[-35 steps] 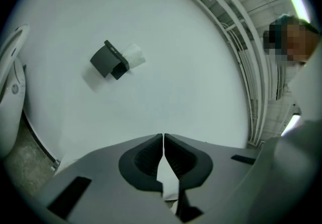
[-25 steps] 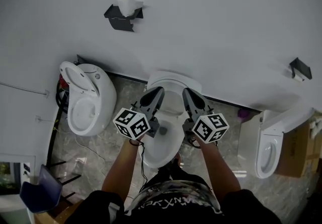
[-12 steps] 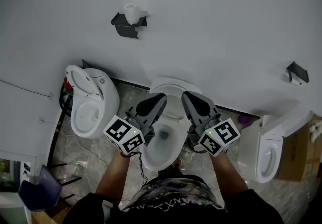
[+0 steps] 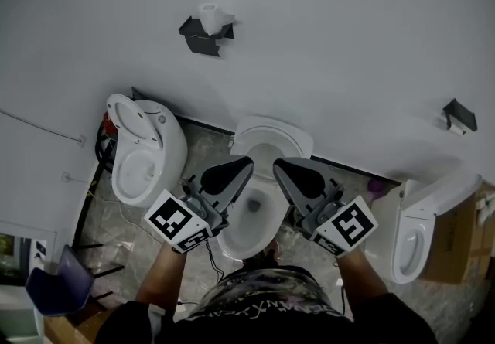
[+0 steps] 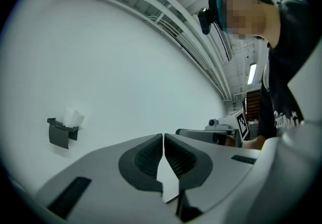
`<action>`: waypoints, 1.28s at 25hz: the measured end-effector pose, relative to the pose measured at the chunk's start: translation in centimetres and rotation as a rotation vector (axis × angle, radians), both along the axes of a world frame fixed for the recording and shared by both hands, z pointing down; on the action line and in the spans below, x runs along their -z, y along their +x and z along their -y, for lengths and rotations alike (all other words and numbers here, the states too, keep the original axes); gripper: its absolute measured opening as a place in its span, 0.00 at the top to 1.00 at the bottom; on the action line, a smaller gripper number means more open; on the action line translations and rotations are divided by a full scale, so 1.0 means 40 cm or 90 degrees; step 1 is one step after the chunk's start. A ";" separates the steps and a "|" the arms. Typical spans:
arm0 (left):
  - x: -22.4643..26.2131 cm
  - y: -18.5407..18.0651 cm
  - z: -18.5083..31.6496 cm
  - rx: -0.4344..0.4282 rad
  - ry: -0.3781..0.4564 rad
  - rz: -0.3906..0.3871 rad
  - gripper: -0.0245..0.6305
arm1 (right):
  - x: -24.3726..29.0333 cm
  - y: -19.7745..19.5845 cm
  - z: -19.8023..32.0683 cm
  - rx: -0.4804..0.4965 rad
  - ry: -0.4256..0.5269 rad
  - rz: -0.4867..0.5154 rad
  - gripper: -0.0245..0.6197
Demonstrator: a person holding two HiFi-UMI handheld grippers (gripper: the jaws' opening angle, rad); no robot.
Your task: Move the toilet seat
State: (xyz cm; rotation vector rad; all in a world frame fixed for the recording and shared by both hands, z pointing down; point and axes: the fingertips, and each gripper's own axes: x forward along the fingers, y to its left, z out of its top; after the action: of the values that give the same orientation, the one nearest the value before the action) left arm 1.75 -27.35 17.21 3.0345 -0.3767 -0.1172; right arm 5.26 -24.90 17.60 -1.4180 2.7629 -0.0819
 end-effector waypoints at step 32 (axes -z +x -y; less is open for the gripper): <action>-0.051 -0.019 -0.070 0.012 -0.008 0.035 0.92 | -0.032 -0.047 -0.062 0.045 0.036 -0.051 0.96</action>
State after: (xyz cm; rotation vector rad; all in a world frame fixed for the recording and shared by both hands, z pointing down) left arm 0.97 -24.56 19.24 3.0274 -0.4089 -0.0333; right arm 3.37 -22.43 18.87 -1.3393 2.8556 0.0527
